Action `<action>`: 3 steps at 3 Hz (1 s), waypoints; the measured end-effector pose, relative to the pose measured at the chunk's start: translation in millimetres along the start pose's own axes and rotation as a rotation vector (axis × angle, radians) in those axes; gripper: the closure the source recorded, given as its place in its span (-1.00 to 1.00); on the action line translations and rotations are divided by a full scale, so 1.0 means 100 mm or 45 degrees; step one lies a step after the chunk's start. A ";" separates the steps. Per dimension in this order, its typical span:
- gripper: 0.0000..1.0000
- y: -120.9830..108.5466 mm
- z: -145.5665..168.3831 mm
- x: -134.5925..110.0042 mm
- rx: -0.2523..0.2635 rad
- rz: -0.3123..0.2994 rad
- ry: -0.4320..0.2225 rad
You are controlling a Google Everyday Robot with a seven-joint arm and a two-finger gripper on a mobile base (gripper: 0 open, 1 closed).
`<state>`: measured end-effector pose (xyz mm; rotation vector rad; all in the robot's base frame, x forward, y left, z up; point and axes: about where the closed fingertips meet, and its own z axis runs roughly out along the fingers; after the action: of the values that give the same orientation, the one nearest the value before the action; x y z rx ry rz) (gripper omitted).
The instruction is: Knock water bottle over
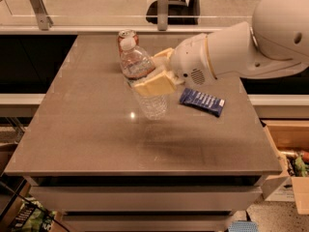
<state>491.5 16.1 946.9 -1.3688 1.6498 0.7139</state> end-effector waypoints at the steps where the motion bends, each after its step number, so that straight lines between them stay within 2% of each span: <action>1: 1.00 -0.02 -0.04 -0.07 -0.010 -0.001 0.096; 2: 1.00 -0.02 -0.05 -0.07 -0.017 0.007 0.178; 3: 1.00 -0.01 -0.06 -0.04 0.006 -0.002 0.271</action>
Offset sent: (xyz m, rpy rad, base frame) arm 0.0043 -0.0068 0.0086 -0.2021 0.0755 -0.0160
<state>491.2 12.9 953.5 -1.4837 1.8136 0.5788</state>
